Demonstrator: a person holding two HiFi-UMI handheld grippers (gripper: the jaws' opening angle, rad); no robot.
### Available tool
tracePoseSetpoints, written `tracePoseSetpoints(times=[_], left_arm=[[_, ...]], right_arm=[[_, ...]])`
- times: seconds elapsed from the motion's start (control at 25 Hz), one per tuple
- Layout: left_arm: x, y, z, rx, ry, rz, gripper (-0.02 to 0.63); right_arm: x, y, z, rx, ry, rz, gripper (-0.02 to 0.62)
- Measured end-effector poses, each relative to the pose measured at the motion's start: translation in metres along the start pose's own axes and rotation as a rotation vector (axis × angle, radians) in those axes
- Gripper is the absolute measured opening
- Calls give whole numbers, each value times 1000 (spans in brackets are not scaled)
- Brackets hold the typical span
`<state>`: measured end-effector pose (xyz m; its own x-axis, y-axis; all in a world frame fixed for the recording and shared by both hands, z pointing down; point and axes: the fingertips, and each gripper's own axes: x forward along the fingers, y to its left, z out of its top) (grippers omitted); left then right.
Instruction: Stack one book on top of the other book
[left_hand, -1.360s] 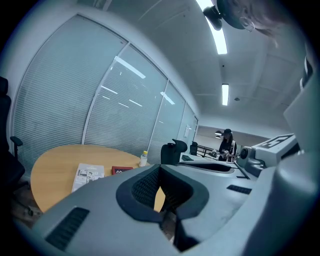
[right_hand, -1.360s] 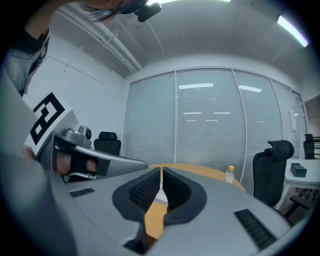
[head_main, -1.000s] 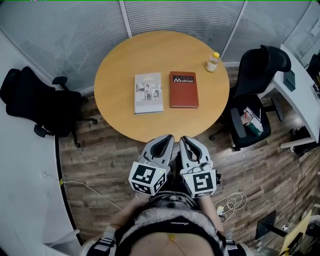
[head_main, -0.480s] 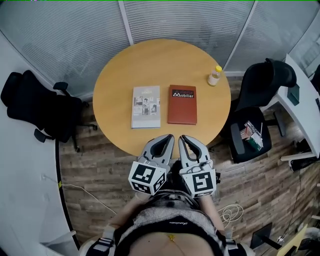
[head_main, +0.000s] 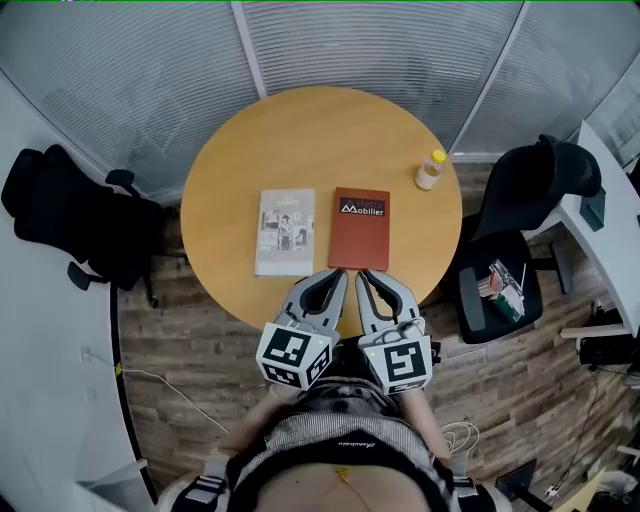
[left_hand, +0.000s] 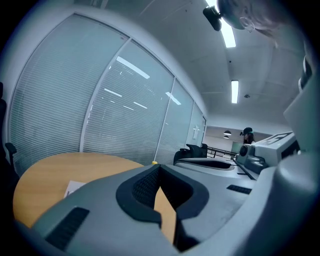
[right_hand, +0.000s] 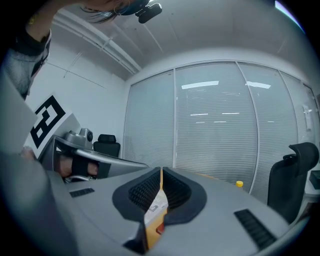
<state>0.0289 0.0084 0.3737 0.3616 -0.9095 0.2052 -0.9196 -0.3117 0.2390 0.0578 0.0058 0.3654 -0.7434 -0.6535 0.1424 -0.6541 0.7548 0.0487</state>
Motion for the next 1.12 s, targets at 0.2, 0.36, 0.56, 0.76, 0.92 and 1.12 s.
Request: tracePoseSetpoints(times=[0.2, 0.36, 0.56, 0.76, 0.92, 1.12], left_arm=[[18, 2, 7, 2, -4, 21, 18], [32, 3, 8, 7, -1, 51, 18], [50, 7, 12, 8, -10, 92, 18], [65, 12, 10, 22, -12, 129, 18], [73, 19, 12, 17, -11, 150, 18], [82, 29, 13, 19, 6, 143, 18]], right_arm=[[10, -17, 0, 31, 17, 19, 29], [19, -28, 0, 1, 5, 60, 29], [29, -47, -3, 20, 8, 90, 29], [38, -59, -11, 0, 4, 147, 29], [48, -63, -13, 18, 14, 170, 29], [58, -71, -10, -21, -15, 169, 29]])
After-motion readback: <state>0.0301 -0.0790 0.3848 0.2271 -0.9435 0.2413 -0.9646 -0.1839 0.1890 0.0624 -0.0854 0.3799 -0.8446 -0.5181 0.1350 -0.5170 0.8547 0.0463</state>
